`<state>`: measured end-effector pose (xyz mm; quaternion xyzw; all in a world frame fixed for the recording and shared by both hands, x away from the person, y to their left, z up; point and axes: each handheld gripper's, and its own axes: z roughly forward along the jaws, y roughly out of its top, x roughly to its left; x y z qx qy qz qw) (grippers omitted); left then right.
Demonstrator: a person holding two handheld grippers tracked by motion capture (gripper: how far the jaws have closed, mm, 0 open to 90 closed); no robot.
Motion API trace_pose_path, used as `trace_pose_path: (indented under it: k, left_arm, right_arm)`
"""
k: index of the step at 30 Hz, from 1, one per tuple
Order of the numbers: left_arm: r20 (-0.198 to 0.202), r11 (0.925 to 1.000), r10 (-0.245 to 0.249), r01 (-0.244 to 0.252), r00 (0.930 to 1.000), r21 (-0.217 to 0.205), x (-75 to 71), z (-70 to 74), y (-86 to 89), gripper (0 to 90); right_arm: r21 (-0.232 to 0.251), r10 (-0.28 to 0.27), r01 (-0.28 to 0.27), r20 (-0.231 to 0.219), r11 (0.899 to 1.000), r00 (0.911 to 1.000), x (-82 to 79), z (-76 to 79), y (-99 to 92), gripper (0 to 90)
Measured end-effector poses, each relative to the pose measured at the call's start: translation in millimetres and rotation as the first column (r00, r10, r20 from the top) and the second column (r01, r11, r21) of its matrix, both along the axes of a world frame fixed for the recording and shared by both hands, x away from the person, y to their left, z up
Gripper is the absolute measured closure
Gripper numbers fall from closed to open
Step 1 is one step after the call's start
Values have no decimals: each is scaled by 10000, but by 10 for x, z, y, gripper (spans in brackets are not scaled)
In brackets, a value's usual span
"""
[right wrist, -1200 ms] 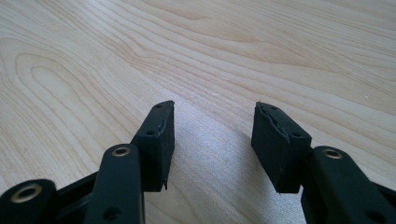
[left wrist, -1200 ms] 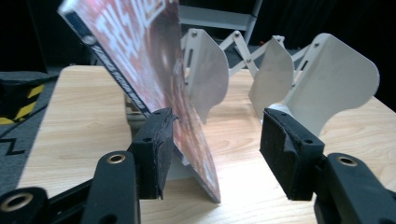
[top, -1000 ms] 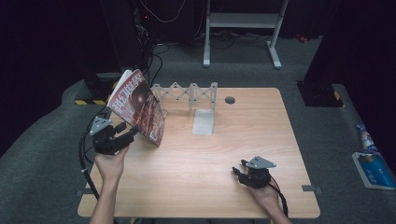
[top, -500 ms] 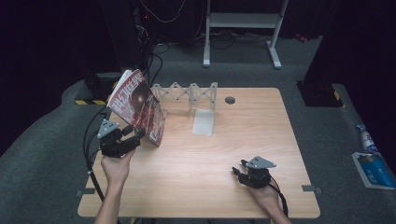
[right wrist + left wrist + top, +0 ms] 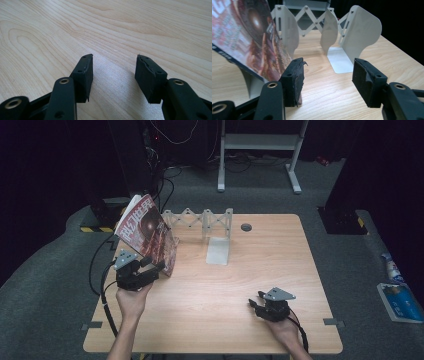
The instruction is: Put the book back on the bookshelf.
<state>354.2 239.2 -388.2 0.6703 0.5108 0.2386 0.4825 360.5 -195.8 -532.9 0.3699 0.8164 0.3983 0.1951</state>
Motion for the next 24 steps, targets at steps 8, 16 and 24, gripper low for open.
trace_pose_path:
  k: [8, 16, 24]
  left_arm:
    - [-61, 9993, -314, 315, 9995, 204, 15, -21, -120, 422]
    - [-108, 9982, -530, 533, 9985, 288, 16, 1, -178, 427]
    - [-132, 9950, -973, 975, 9952, 191, 19, -13, -307, 437]
  right_arm:
    - [4, 4, -4, 1, 10000, 10000, 0, 0, -1, 486]
    - [10, -15, 15, -7, 10000, 10000, -2, 0, 1, 486]
    - [10, -13, 13, -7, 10000, 10000, -3, -1, 1, 485]
